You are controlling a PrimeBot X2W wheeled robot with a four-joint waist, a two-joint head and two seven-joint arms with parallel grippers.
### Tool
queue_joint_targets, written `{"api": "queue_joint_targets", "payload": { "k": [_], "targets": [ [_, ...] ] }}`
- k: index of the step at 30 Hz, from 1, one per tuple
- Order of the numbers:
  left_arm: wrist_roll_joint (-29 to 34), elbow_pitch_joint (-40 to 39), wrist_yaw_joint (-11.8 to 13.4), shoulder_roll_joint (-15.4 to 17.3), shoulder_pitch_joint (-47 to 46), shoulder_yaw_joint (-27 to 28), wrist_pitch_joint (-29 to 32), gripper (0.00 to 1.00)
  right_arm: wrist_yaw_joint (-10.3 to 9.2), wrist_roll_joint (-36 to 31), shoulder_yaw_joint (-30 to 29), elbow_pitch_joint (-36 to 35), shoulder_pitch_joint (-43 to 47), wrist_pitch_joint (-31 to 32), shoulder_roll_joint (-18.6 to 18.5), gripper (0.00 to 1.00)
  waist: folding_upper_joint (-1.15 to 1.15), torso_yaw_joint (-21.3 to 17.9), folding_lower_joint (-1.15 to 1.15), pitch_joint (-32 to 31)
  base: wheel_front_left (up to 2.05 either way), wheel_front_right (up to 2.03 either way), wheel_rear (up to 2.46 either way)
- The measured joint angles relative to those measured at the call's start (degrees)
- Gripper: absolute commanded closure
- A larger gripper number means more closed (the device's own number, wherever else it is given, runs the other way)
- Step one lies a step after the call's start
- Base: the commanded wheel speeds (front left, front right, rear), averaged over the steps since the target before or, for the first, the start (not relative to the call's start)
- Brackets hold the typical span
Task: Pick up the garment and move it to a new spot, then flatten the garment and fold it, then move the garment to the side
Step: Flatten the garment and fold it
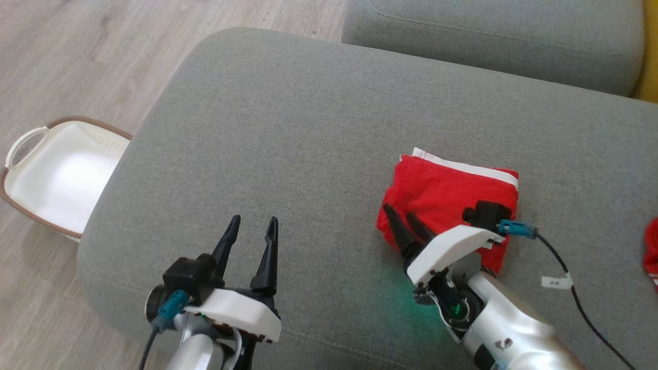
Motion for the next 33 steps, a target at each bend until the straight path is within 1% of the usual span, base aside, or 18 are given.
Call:
{"api": "queue_joint_targets", "payload": {
  "k": [2, 4, 6, 10, 12, 14, 15, 18, 20, 22, 24, 26, 28, 30, 33],
  "targets": [
    [-0.1, 0.0, 0.0, 0.0, 0.0, -0.1, 0.0, 0.0, 0.0, 0.1, 1.3, 1.9, -0.5, 1.0, 0.0, 0.0, 0.0, -0.1, 0.0, 0.0, 0.0, 0.0, 0.0],
    [-0.2, -0.1, 0.5, 0.0, 0.0, -0.1, 0.0, 0.0, 0.0, 0.1, 3.0, 2.3, -0.7, 2.3, -0.1, 0.0, 0.0, -0.5, 0.0, 0.0, 0.0, 0.0, 0.0],
    [-0.4, -0.2, 0.6, 0.0, 0.0, 0.1, 0.0, 0.0, 0.0, -0.1, 3.8, 2.4, -0.9, 2.2, -0.1, 0.0, 0.0, -1.2, 0.0, 0.0, 0.0, 0.0, 0.0],
    [-0.4, -0.5, 0.7, 0.0, 0.0, 0.3, 0.0, 0.0, 0.0, -3.0, 4.1, 2.9, -3.2, -1.2, -0.5, 0.0, 0.0, -3.2, 0.0, 0.1, 0.0, 0.0, 0.0],
    [-0.3, -0.6, 0.7, 0.0, 0.0, 0.6, 0.0, 0.0, 0.0, -6.7, 5.2, 3.1, -5.0, -3.5, -2.0, 0.0, 0.0, -4.4, 0.0, -0.1, 0.0, 0.0, 0.0],
    [0.0, -1.1, 0.7, 0.0, 0.0, 1.4, 0.0, 0.0, 0.0, -13.4, 7.5, 4.0, -6.6, -5.9, -4.4, 0.0, 0.0, -5.7, 0.0, -0.3, 0.0, 0.0, 0.0],
    [0.0, -1.1, 0.7, 0.0, 0.0, 1.4, 0.0, 0.0, 0.0, -13.4, 7.5, 4.0, -6.6, -5.9, -4.4, 0.0, 0.0, -5.7, 0.0, -0.3, 0.0, 0.0, 0.0],
    [0.3, -1.5, 0.7, 0.0, 0.0, 2.5, 0.0, 0.0, 0.0, -18.8, 6.9, 4.6, -7.4, -8.5, -7.0, 0.0, 0.0, -7.8, 0.0, -0.6, 0.0, 0.0, 0.0],
    [0.3, -1.8, 0.6, 0.0, 0.0, 2.7, 0.0, 0.0, 0.0, -22.6, 5.5, 4.5, -7.4, -9.5, -8.3, 0.0, 0.0, -9.3, 0.0, -0.8, 0.0, 0.0, 0.0],
    [0.3, -2.4, 0.5, 0.0, 0.0, 3.3, 0.0, 0.0, 0.0, -26.1, 2.6, 3.8, -7.3, -9.8, -9.5, 0.0, 0.0, -10.7, 0.0, -1.0, 0.0, 0.0, 0.0],
    [0.3, -3.2, 0.5, 0.0, 0.0, 3.8, 0.0, 0.0, 0.0, -30.2, -1.9, 1.5, -6.8, -10.0, -10.8, 0.0, 0.0, -12.1, 0.0, -1.2, 0.0, 0.0, 0.0],
    [0.3, -3.8, 0.5, 0.0, -0.1, 4.0, 0.0, 0.0, 0.0, -35.8, -8.2, -2.7, -5.4, -10.0, -11.9, 0.0, 0.0, -13.4, 0.0, -1.2, 0.0, 0.0, 0.0],
    [0.3, -4.3, 0.5, 0.0, -0.1, 4.1, 0.0, 0.0, 0.0, -41.1, -15.6, -7.4, -2.5, -10.1, -12.0, 0.0, 0.0, -14.6, 0.0, -1.2, 0.0, 0.0, 0.0],
    [0.3, -4.7, 0.6, 0.0, -0.1, 4.2, 0.0, 0.0, 0.0, -46.4, -21.9, -12.0, 1.9, -10.2, -11.2, 0.0, 0.0, -15.6, 0.0, -1.2, 0.0, 0.0, 0.0],
    [0.3, -5.1, 0.6, 0.0, -0.1, 4.5, 0.0, 0.0, 0.0, -53.2, -29.0, -17.9, 9.9, -10.2, -7.4, 0.0, 0.0, -16.9, 0.0, -1.2, 0.0, 0.0, 0.0]
  ]
}}
